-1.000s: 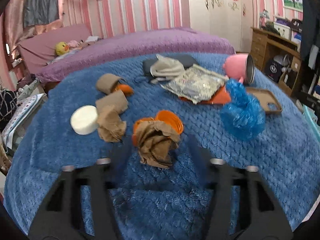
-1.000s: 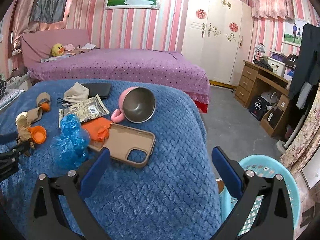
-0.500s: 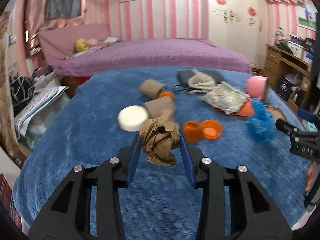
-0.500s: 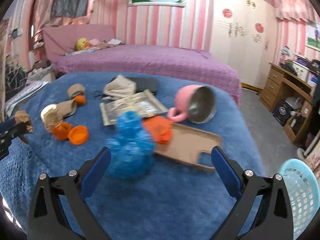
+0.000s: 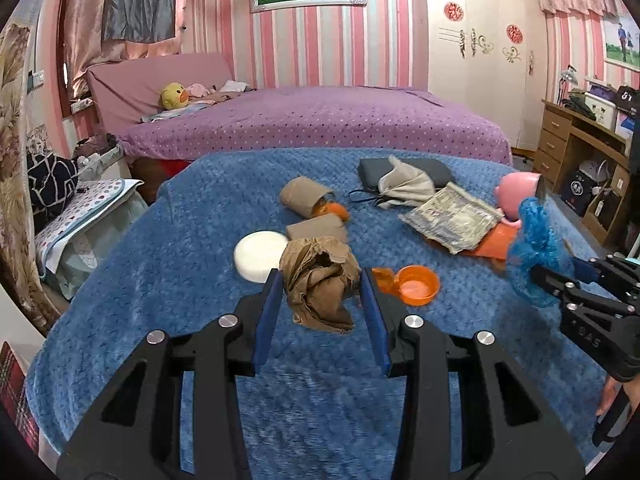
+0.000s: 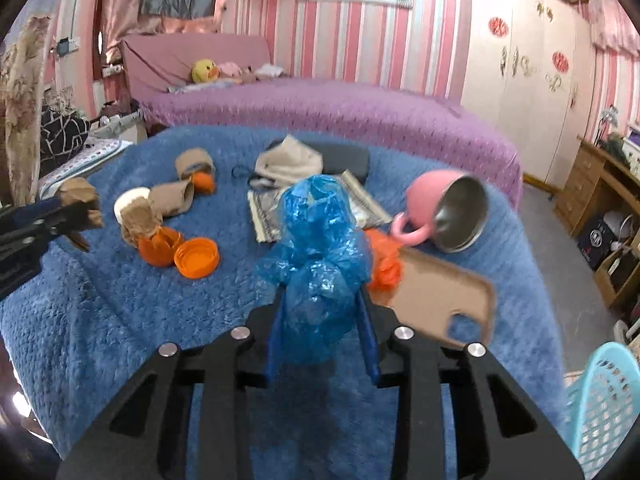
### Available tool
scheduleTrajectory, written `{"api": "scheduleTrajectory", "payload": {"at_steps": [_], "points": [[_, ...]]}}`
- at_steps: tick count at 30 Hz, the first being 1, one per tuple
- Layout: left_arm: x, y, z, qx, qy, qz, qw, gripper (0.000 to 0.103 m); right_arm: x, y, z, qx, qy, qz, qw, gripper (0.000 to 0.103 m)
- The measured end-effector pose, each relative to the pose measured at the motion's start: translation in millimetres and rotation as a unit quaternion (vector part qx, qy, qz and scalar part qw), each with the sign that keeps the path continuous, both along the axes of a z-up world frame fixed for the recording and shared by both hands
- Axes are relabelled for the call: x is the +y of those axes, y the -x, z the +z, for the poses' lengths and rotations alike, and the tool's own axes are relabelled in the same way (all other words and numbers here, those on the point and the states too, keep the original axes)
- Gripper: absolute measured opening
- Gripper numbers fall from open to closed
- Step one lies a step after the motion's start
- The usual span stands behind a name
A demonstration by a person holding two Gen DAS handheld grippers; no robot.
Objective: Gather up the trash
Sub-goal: 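Carry the blue bag to the blue basket and open the right tool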
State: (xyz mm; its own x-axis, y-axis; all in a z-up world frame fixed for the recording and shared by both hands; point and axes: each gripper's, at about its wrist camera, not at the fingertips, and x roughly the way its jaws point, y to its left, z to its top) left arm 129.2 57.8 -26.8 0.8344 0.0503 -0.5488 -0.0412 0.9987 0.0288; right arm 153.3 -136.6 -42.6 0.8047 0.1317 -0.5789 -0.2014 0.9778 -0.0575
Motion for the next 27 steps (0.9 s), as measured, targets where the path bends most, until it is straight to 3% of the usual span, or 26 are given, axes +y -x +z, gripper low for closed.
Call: {"api": "scheduleTrajectory", "payload": {"at_steps": [8, 19, 27], "points": [[-46.1, 10.2, 6.3, -0.018, -0.006, -0.024, 0.9995, 0.039, -64.1, 33.6, 25.2, -0.026, -0.010, -0.033, 0.999, 0.032], [-145.5, 28.7, 11.6, -0.037, -0.036, -0.086, 0.9950, 0.039, -176.2, 77.4, 38.6, -0.043, -0.008, -0.107, 0.993, 0.033], [-234.0, 34.9, 7.7, -0.024, -0.001, -0.160, 0.9868, 0.039, -274.5, 112.4, 29.7, -0.034, -0.003, -0.181, 0.983, 0.033]]}}
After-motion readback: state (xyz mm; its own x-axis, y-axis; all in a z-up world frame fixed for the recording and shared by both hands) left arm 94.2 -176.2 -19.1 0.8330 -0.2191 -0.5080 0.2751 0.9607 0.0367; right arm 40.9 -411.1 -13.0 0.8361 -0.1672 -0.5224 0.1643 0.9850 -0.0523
